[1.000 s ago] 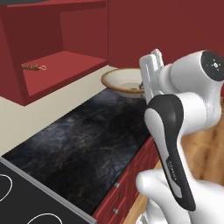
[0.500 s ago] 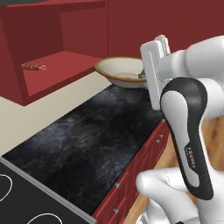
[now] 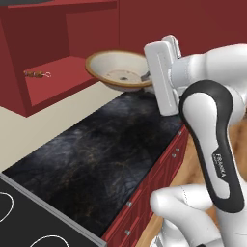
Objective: Pick the mug and place it in the sink. Pick the bowl and place it in the open cabinet and then close the cabinet.
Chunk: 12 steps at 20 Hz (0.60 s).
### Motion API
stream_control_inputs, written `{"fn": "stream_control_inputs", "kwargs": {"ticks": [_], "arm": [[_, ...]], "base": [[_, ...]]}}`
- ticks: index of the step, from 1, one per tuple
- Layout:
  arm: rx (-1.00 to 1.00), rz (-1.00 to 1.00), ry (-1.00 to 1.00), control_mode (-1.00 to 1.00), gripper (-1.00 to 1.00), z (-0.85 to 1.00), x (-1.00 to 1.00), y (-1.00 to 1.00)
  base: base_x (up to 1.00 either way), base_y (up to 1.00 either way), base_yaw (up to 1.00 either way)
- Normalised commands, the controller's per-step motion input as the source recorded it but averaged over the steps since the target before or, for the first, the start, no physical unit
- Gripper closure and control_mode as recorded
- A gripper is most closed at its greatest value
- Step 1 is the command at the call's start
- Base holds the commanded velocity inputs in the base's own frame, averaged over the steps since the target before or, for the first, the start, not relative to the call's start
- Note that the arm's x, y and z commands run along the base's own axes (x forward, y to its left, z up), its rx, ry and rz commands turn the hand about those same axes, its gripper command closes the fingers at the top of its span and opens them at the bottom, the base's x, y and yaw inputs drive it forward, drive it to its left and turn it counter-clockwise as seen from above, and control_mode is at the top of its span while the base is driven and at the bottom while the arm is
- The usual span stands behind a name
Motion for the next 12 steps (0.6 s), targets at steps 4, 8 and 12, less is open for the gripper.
{"fn": "stream_control_inputs", "kwargs": {"ticks": [4, 8, 12], "arm": [[0.00, 0.12, -0.03, -1.00, 1.00, 0.00, 0.47, 0.35], [0.00, 0.01, 0.03, -1.00, 1.00, 0.00, 0.57, 0.33], [0.00, 0.00, 0.02, -1.00, 1.00, 0.00, 0.45, 0.41]], "base": [[0.00, 0.00, 0.00], [0.00, 0.00, 0.00], [0.00, 0.00, 0.00]]}}
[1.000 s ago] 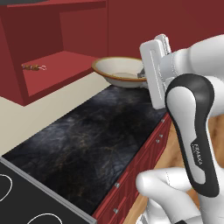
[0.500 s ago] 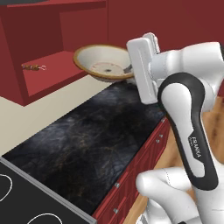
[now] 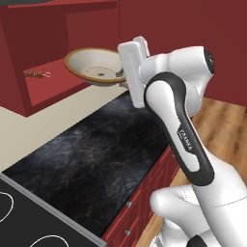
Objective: Pick the mug and place it in the sink. Pick the bowl and place it in the open cabinet and then close the cabinet.
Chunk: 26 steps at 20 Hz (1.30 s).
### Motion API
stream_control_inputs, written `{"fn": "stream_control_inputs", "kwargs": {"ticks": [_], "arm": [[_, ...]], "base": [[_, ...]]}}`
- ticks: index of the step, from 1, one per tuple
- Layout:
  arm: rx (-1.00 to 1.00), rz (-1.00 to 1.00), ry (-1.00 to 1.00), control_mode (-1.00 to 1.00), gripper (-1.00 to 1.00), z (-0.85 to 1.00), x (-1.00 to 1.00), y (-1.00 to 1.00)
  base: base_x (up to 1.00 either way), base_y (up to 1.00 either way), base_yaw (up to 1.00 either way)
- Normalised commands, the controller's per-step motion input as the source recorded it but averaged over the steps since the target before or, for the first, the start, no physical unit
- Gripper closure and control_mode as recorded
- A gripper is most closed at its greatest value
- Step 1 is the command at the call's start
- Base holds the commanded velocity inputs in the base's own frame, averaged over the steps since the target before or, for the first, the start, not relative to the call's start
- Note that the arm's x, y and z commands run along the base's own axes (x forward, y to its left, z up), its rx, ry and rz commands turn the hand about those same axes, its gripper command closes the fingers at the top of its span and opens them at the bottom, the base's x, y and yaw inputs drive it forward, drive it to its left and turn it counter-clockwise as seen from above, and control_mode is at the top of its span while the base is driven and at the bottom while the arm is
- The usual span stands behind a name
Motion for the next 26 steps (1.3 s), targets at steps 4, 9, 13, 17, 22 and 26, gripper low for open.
{"fn": "stream_control_inputs", "kwargs": {"ticks": [4, 9, 13, 17, 22, 26], "arm": [[0.00, 0.00, 0.00, -1.00, 1.00, 0.00, 0.38, 0.22], [0.00, 0.00, 0.00, -1.00, 1.00, 0.00, 0.48, 0.01], [0.00, 0.00, 0.00, -1.00, 1.00, 0.00, 0.48, 0.02], [0.00, 0.00, 0.00, -1.00, 1.00, 0.00, 0.45, 0.03], [0.00, 0.00, 0.00, -1.00, 1.00, 0.00, 0.50, 0.13], [0.00, 0.00, 0.00, -1.00, 1.00, -0.01, 0.43, 0.25]], "base": [[0.00, 0.00, 0.00], [0.00, 0.00, 0.00], [0.00, 0.00, 0.00], [0.00, 0.00, 0.00], [0.00, 0.00, 0.00], [0.00, 0.00, 0.00]]}}
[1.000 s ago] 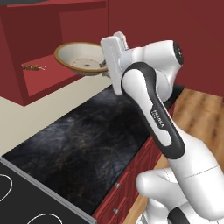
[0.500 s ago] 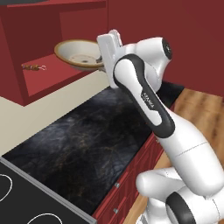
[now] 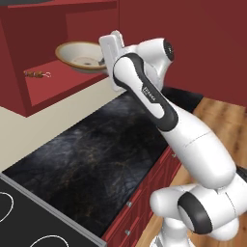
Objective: Pick the mug and place it in the sink. Pick the bowl and place it in the open cabinet and then close the cabinet.
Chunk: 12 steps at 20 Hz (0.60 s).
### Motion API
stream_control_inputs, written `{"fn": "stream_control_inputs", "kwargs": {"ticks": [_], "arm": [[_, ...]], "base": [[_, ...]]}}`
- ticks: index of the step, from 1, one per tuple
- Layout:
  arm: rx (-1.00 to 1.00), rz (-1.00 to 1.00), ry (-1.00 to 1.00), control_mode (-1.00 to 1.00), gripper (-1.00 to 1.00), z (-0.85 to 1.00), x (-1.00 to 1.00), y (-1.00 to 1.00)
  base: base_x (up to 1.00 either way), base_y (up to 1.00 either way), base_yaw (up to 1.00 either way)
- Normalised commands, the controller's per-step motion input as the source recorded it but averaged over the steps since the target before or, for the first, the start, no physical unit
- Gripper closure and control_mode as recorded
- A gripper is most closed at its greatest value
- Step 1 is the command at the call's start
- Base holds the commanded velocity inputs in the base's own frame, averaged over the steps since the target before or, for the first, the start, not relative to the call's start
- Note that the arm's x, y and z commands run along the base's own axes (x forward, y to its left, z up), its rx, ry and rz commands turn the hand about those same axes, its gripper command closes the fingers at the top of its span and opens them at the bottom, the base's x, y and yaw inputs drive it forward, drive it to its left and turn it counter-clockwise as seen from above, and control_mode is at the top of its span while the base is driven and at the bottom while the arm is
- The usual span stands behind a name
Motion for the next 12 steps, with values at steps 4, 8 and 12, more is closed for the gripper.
{"fn": "stream_control_inputs", "kwargs": {"ticks": [4, 8, 12], "arm": [[0.00, 0.00, 0.00, -1.00, 1.00, -0.03, 0.26, 0.13], [0.00, 0.00, 0.00, -1.00, 1.00, -0.10, 0.27, 0.10], [0.00, 0.00, 0.02, -1.00, 1.00, -0.24, 0.36, 0.14]], "base": [[0.00, 0.00, 0.00], [0.00, 0.00, 0.00], [0.00, 0.00, 0.00]]}}
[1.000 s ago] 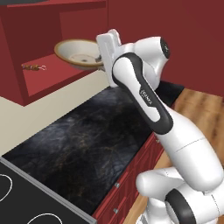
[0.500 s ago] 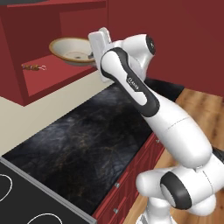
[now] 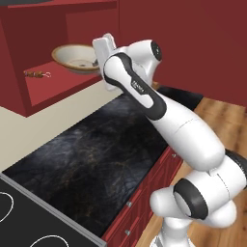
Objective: Pick the mug and place it in the sink. Pick the bowl and place it in the open cabinet and then close the cabinet.
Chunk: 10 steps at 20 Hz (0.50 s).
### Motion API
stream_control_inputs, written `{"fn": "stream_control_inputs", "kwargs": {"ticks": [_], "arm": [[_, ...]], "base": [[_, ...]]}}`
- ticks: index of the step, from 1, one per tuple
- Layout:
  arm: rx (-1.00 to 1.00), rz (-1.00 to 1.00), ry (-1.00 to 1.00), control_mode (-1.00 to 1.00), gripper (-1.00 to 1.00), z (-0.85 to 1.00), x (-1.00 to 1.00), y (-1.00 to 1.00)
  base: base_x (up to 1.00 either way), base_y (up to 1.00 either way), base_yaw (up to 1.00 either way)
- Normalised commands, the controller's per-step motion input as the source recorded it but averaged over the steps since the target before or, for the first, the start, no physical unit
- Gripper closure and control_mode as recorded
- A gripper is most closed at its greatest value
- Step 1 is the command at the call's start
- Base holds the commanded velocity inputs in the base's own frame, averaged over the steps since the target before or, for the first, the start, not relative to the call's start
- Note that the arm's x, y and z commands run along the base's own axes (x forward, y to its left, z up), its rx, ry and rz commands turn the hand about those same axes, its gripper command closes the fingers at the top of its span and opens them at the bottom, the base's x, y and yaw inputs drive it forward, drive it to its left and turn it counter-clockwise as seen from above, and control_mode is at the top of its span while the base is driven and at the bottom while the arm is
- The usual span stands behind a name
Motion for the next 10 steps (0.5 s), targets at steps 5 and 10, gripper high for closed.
{"fn": "stream_control_inputs", "kwargs": {"ticks": [5, 10], "arm": [[0.00, 0.00, 0.00, -1.00, 1.00, -0.17, 0.41, 0.17], [0.00, 0.00, 0.00, -1.00, 1.00, -0.09, 0.45, 0.15]], "base": [[0.00, 0.00, 0.00], [0.00, 0.00, 0.00]]}}
